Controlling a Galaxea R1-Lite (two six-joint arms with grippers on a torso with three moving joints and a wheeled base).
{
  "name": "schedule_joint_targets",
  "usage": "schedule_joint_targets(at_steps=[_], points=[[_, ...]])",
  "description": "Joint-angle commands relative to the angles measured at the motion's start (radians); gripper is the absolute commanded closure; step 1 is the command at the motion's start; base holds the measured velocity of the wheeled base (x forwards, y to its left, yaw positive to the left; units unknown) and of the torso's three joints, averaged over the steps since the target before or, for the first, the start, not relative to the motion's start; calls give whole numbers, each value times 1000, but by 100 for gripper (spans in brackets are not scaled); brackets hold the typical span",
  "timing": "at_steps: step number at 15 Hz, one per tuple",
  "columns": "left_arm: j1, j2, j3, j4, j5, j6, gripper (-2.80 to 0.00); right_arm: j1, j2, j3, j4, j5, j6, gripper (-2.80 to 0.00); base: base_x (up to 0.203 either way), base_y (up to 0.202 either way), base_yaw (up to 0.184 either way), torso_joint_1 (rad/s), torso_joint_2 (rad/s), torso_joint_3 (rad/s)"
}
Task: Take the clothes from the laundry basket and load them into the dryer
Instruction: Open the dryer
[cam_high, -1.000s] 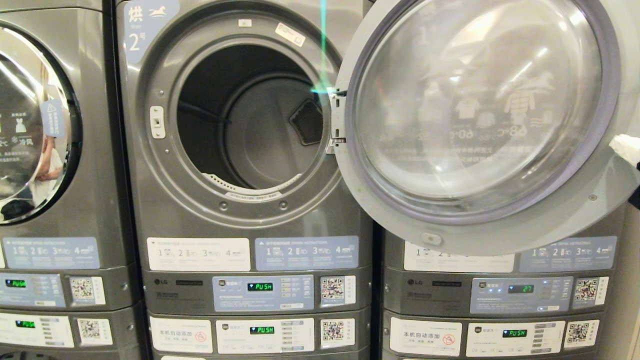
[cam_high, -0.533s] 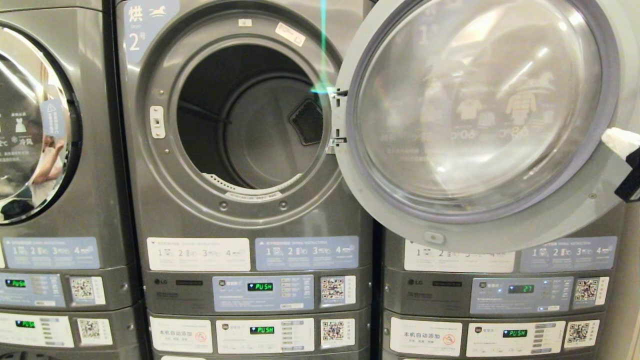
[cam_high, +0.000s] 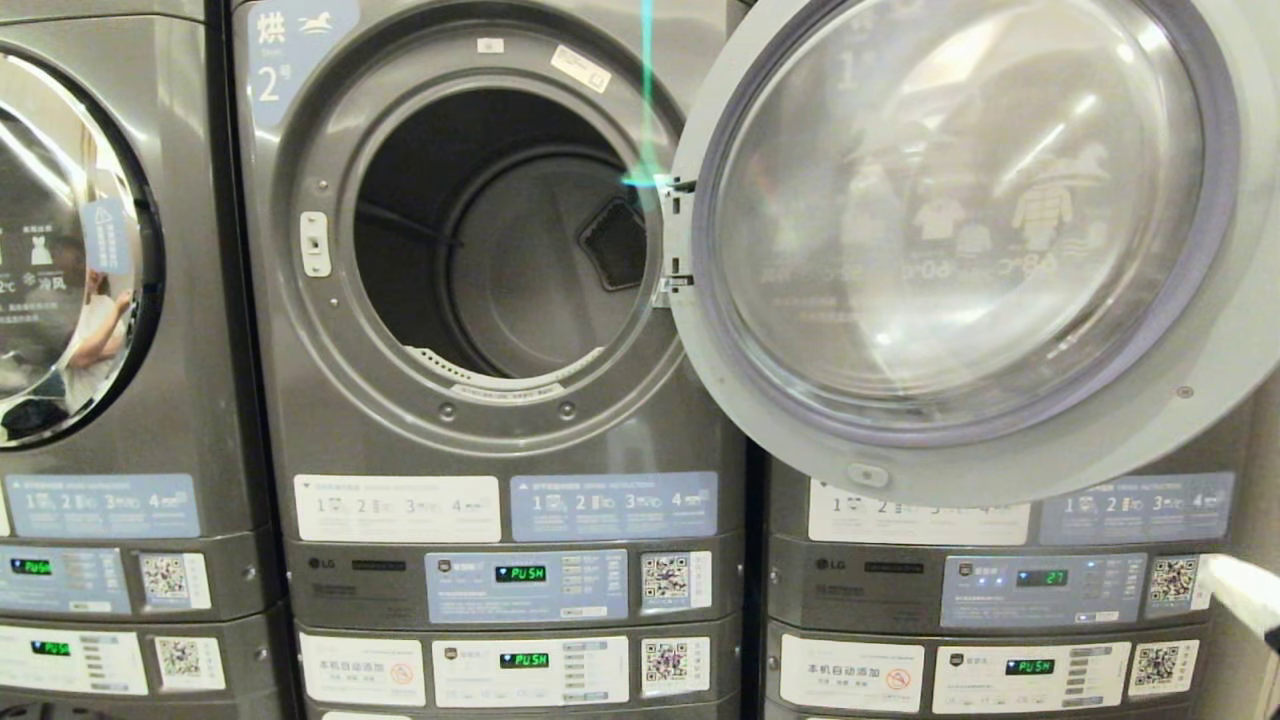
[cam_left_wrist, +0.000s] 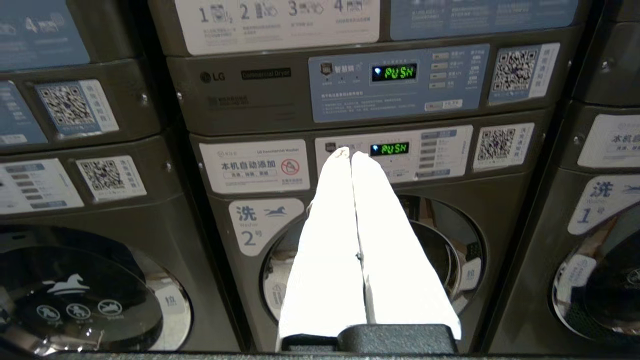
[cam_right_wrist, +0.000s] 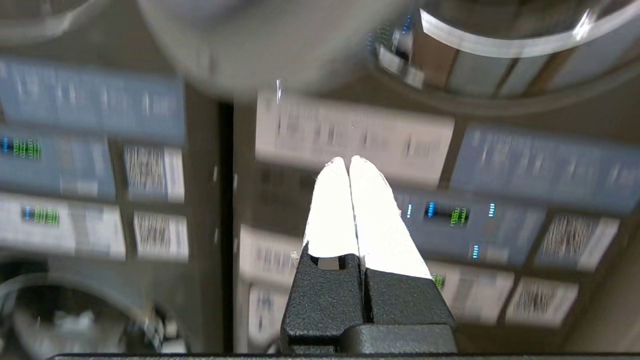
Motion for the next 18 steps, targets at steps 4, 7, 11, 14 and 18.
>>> schedule_joint_targets(at_steps=[4, 7, 11, 14, 18], points=[[-6, -237, 1, -2, -17, 15, 0, -15, -529, 88, 454, -3, -5, 0, 0, 0, 0, 0, 0, 0], [-7, -253, 2, -5, -18, 17, 0, -60, -628, 85, 621, -6, -33, 0, 0, 0, 0, 0, 0, 0], [-7, -253, 2, -6, -19, 18, 0, -73, -728, 84, 626, -6, -38, 0, 0, 0, 0, 0, 0, 0], [-7, -253, 3, -2, -13, 16, 0, -73, -819, 87, 612, -10, -1, 0, 0, 0, 0, 0, 0, 0], [-6, -253, 3, -3, -10, 13, 0, -72, -816, 90, 608, 4, -43, 0, 0, 0, 0, 0, 0, 0]])
